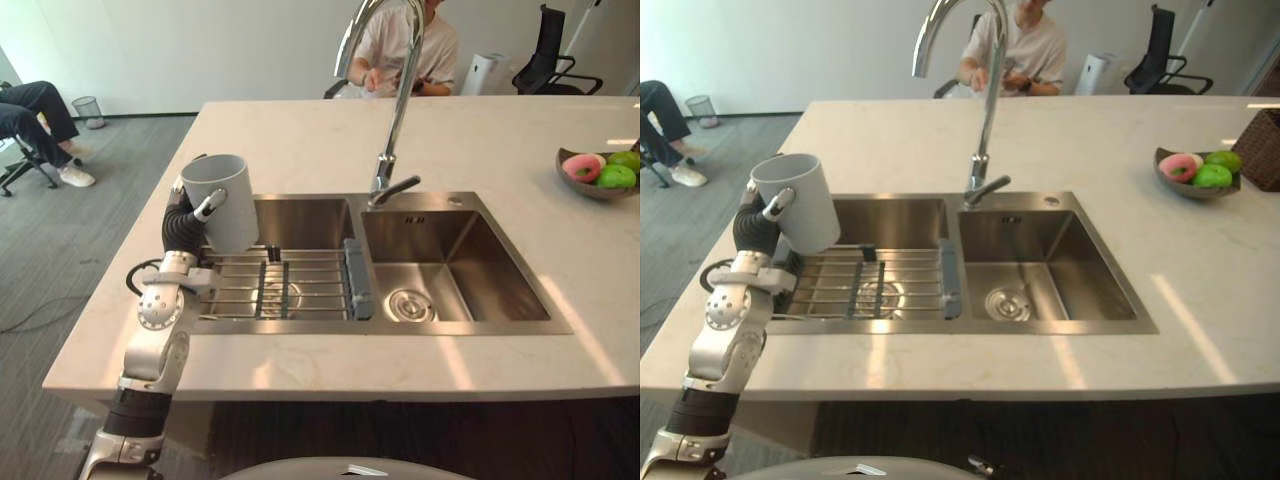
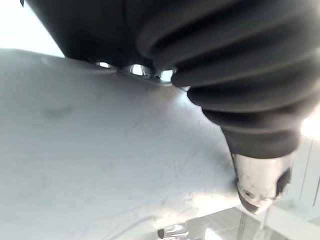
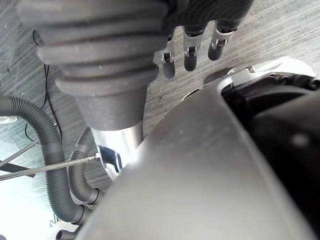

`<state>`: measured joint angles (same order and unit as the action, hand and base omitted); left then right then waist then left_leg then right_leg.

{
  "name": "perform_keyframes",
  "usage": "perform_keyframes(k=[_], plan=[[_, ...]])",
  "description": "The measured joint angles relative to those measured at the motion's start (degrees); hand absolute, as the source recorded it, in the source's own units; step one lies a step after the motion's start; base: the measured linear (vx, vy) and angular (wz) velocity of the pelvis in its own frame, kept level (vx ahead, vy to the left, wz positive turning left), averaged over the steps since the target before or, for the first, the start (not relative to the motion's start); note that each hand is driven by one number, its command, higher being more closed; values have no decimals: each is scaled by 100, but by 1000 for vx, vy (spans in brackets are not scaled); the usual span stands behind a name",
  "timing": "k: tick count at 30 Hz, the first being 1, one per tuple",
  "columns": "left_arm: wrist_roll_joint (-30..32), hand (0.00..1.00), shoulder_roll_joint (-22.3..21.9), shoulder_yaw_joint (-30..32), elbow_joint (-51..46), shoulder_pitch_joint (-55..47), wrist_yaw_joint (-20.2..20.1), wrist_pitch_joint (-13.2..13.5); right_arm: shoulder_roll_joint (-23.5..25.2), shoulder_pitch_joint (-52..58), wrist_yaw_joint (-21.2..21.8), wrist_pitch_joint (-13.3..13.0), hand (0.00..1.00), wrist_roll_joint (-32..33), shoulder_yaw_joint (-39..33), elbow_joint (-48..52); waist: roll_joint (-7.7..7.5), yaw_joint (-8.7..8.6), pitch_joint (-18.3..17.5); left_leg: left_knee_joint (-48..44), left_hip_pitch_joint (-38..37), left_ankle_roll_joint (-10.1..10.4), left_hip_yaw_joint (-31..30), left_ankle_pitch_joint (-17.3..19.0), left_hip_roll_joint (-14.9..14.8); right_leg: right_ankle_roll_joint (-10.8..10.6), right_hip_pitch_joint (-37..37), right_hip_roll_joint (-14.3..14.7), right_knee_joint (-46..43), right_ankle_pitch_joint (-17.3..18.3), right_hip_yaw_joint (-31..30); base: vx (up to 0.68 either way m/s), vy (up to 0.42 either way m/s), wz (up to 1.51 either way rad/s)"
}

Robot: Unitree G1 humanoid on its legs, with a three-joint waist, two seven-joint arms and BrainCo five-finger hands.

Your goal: Walk over to the sink, pick up the cup, carry it to the dishwasher, place the cup inside the dishwasher, then close the dishwasher door

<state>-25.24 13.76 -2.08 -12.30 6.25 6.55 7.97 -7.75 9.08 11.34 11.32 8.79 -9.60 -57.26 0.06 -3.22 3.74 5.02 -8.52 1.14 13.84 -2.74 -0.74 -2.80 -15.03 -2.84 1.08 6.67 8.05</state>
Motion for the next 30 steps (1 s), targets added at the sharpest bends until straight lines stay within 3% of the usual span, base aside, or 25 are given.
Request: perform_keyframes(k=[5,14,19,20,25,30], plan=[[-177,100,-362,259,-565,-353,208,643,-2,113,-88,-36,0,292,-22,2,-3,121,-6,-1,157,-41,-96,-76,14,15,122,-1,-26,-39,52,-27,-4,9],[-211,100,-582,709,-1214,-672,472,1198,-3,199,-195,-40,0,697,-15,7,11,179,-11,0,346,-88,-285,-215,19,28,245,18,-66,-98,234,-50,-3,11],[-207,100,-584,961,-1389,-786,586,1315,-3,205,-204,-38,0,781,-8,9,10,194,-11,0,401,-89,-299,-216,23,9,302,14,-42,-134,240,-44,19,1],[-159,100,-581,1317,-1420,-789,694,1350,-4,219,-431,-153,0,992,0,14,20,237,-19,0,473,-104,-377,-261,47,13,300,13,28,-200,346,0,0,0],[-160,100,-584,1310,-1439,-792,701,1366,-10,239,-433,-157,0,992,-5,53,45,231,-7,-5,454,-100,-245,-258,4,23,360,37,46,-253,157,0,2,-15],[-151,100,-613,1194,-1486,-739,685,1465,5,398,-597,-148,0,1281,-10,302,98,10,6,-4,640,-69,-277,-263,-14,68,434,15,275,-338,500,-5,-3,-1]])
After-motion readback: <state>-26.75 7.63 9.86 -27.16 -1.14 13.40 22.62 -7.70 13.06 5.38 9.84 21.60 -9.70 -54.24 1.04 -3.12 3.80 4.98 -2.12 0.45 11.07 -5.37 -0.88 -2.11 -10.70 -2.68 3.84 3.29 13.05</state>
